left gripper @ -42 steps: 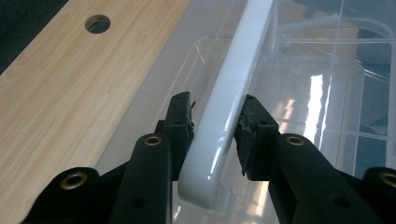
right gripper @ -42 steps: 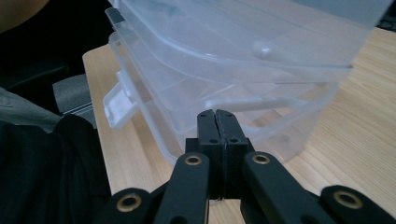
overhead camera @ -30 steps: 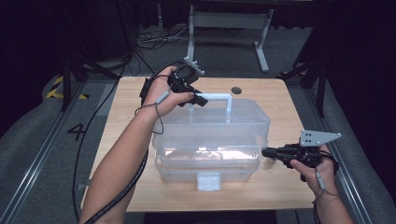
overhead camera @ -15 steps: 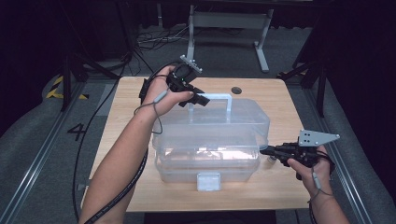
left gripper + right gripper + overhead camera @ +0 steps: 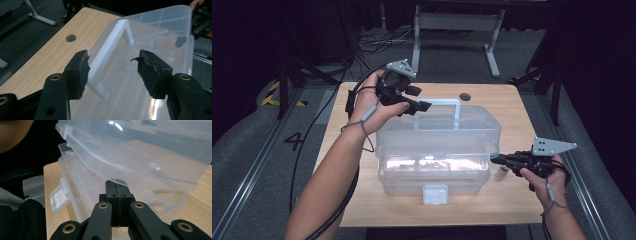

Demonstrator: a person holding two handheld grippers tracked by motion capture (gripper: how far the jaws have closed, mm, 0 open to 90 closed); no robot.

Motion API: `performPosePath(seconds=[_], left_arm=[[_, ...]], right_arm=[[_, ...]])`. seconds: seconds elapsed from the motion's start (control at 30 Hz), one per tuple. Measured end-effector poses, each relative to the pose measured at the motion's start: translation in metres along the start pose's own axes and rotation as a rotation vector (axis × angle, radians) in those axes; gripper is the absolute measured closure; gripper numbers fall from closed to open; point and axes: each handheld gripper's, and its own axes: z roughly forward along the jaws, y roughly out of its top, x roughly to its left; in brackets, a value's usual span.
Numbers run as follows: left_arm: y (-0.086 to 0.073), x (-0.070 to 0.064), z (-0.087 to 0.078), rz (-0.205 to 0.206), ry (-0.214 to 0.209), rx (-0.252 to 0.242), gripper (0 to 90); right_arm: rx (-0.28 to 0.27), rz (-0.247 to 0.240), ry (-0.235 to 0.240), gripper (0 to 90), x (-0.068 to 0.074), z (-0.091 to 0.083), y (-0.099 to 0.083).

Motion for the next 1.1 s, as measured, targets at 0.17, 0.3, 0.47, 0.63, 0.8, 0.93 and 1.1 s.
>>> performPosePath(seconds=[0.17, 0.3, 0.47, 0.63, 0.8, 0.93, 1.1], left_arm=[[-0.013, -0.007, -0.020, -0.005, -0.004, -0.026, 49.8], [-0.024, -0.009, -0.027, -0.014, -0.010, -0.010, 56.9], [-0.049, -0.008, -0.042, -0.047, -0.022, -0.023, 66.6], [-0.070, -0.009, -0.055, -0.067, -0.007, -0.048, 68.6], [-0.083, -0.010, -0.071, -0.083, 0.009, -0.087, 68.1], [-0.093, -0.014, -0.082, -0.082, 0.029, -0.096, 68.8], [-0.111, -0.018, -0.088, -0.101, 0.043, -0.102, 69.2]], right_arm=[[-0.009, 0.026, 0.010, 90.0, -0.001, 0.000, 0.001], [-0.017, 0.028, 0.007, 90.0, -0.002, 0.001, 0.002], [-0.017, 0.026, 0.007, 90.0, -0.003, 0.002, 0.004], [-0.019, 0.025, 0.006, 90.0, -0.004, 0.004, 0.006], [-0.012, 0.025, 0.013, 90.0, -0.005, 0.006, 0.006], [-0.012, 0.024, 0.011, 90.0, -0.005, 0.006, 0.007], [-0.011, 0.024, 0.007, 90.0, -0.005, 0.006, 0.007]])
